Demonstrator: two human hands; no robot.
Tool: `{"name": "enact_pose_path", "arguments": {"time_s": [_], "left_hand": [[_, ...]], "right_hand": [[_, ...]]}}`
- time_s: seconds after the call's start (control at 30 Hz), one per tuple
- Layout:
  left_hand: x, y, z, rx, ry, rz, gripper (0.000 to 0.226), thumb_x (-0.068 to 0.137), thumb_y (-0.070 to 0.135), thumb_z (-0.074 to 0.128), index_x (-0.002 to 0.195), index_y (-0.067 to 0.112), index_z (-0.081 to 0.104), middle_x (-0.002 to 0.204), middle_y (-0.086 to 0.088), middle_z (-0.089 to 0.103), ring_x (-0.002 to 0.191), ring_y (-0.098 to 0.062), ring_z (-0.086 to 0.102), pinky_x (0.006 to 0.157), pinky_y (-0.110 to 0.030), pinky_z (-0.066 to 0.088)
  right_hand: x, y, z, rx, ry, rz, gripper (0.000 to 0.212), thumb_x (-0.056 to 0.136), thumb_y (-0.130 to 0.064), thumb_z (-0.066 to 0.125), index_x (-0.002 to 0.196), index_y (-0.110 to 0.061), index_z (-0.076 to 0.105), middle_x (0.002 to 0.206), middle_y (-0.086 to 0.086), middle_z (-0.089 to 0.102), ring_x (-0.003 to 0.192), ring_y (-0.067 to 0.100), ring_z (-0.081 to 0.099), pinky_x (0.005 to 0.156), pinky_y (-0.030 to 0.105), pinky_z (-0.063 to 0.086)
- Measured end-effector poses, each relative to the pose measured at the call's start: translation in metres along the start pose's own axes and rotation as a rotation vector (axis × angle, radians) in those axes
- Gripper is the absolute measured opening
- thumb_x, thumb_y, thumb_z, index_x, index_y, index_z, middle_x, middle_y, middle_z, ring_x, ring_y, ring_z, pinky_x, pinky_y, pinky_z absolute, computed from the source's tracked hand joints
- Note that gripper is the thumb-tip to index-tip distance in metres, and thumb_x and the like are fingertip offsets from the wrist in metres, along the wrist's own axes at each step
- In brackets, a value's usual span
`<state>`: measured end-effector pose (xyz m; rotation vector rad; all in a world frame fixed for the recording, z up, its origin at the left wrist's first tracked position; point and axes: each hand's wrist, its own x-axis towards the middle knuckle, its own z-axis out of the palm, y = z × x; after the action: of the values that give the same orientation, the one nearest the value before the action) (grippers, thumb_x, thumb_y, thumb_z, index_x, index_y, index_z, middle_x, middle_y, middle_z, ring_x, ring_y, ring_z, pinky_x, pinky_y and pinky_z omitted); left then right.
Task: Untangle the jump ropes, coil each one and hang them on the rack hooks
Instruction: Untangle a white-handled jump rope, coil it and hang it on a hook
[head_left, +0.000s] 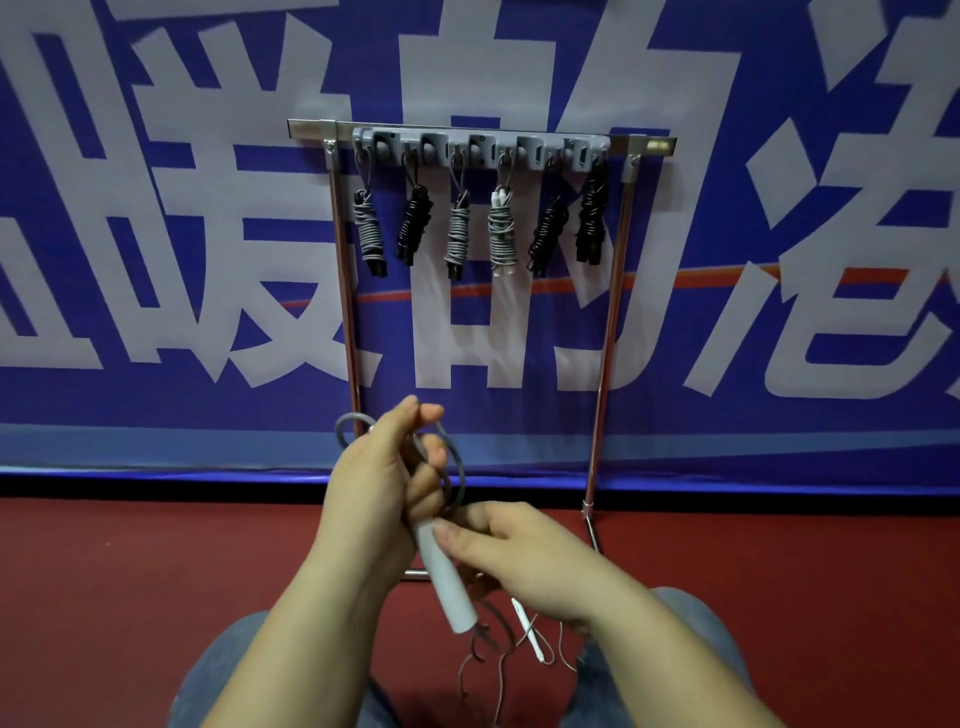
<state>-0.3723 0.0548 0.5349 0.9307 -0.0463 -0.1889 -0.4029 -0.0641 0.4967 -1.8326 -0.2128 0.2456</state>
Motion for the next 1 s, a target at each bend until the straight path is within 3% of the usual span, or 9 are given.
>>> {"name": "enact_pose_path", "arguments": {"time_s": [0.07, 0.2, 0.27, 0.4, 0.5, 0.6, 0.67, 0.8, 1.0], "left_hand": [[-0.002, 0.002, 0.0, -0.042, -0.003, -0.004, 0.026, 0.095, 0.028, 0.045, 0.078, 0.013, 0.057, 0.046, 0.003, 0.044, 0.028, -0.002, 0.021, 0.03, -0.012, 0.015], [-0.005, 0.005, 0.004, -0.051, -0.015, 0.017, 0.023, 0.094, 0.029, 0.046, 0.086, 0.014, 0.061, 0.05, 0.003, 0.051, 0.029, -0.002, 0.021, 0.03, -0.012, 0.017], [-0.003, 0.006, 0.004, -0.002, -0.016, 0.023, 0.022, 0.095, 0.029, 0.046, 0.092, 0.016, 0.064, 0.058, 0.0, 0.062, 0.03, -0.002, 0.021, 0.031, -0.012, 0.017], [-0.001, -0.003, -0.002, 0.408, -0.06, 0.045, 0.027, 0.097, 0.032, 0.043, 0.105, 0.018, 0.064, 0.074, -0.002, 0.073, 0.034, -0.006, 0.02, 0.038, -0.017, 0.018], [-0.005, -0.015, -0.006, 0.649, -0.187, -0.068, 0.038, 0.094, 0.043, 0.046, 0.103, 0.013, 0.067, 0.058, -0.003, 0.059, 0.04, -0.009, 0.02, 0.042, -0.021, 0.018], [-0.012, -0.018, -0.004, 0.661, -0.395, -0.175, 0.043, 0.09, 0.045, 0.044, 0.107, 0.015, 0.068, 0.089, -0.01, 0.073, 0.04, -0.008, 0.02, 0.041, -0.019, 0.019], [-0.012, -0.016, -0.004, 0.645, -0.439, -0.174, 0.046, 0.085, 0.045, 0.045, 0.105, 0.012, 0.069, 0.087, -0.006, 0.073, 0.039, -0.007, 0.021, 0.039, -0.018, 0.021], [-0.01, -0.014, -0.003, 0.601, -0.365, -0.107, 0.031, 0.08, 0.04, 0.053, 0.078, 0.011, 0.065, 0.055, 0.001, 0.049, 0.037, -0.006, 0.023, 0.038, -0.017, 0.019], [-0.002, -0.001, -0.001, 0.067, -0.086, -0.112, 0.029, 0.094, 0.029, 0.045, 0.069, 0.015, 0.048, 0.046, 0.006, 0.036, 0.029, -0.002, 0.019, 0.031, -0.012, 0.014]], "right_hand": [[-0.001, -0.003, 0.0, 0.008, 0.001, -0.009, 0.063, 0.074, -0.059, 0.063, 0.087, 0.002, 0.062, 0.074, 0.002, 0.054, 0.07, 0.014, 0.046, 0.068, 0.031, 0.038], [-0.002, -0.005, -0.002, -0.026, 0.072, -0.035, 0.028, 0.092, -0.033, 0.055, 0.073, -0.013, 0.055, 0.058, -0.003, 0.051, 0.051, 0.005, 0.047, 0.056, 0.019, 0.04], [-0.002, -0.008, -0.005, -0.058, 0.197, -0.065, 0.029, 0.095, -0.026, 0.05, 0.068, -0.015, 0.054, 0.053, -0.001, 0.049, 0.044, 0.004, 0.045, 0.051, 0.017, 0.04], [0.0, -0.017, -0.013, 0.307, 0.37, -0.096, 0.028, 0.095, -0.019, 0.047, 0.072, -0.009, 0.059, 0.053, 0.0, 0.056, 0.041, 0.009, 0.051, 0.044, 0.019, 0.044], [0.0, -0.024, -0.021, 0.336, 0.412, -0.142, 0.026, 0.094, -0.02, 0.049, 0.077, -0.012, 0.068, 0.056, -0.006, 0.061, 0.05, 0.003, 0.055, 0.052, 0.015, 0.046], [-0.002, -0.024, -0.029, 0.16, 0.527, -0.155, 0.023, 0.092, -0.027, 0.054, 0.079, -0.02, 0.072, 0.05, -0.013, 0.057, 0.056, 0.0, 0.054, 0.063, 0.019, 0.045], [-0.004, -0.023, -0.036, 0.233, 0.562, -0.154, 0.022, 0.092, -0.025, 0.054, 0.082, -0.016, 0.071, 0.045, -0.008, 0.046, 0.046, 0.003, 0.043, 0.055, 0.022, 0.039], [-0.006, -0.026, -0.037, 0.452, 0.507, -0.14, 0.023, 0.092, -0.023, 0.051, 0.083, -0.012, 0.069, 0.057, 0.0, 0.051, 0.048, 0.006, 0.044, 0.049, 0.017, 0.041], [-0.009, -0.026, -0.021, -0.124, 0.079, -0.047, 0.021, 0.094, -0.029, 0.05, 0.082, -0.016, 0.062, 0.067, -0.008, 0.061, 0.051, 0.004, 0.049, 0.051, 0.018, 0.041]]}}
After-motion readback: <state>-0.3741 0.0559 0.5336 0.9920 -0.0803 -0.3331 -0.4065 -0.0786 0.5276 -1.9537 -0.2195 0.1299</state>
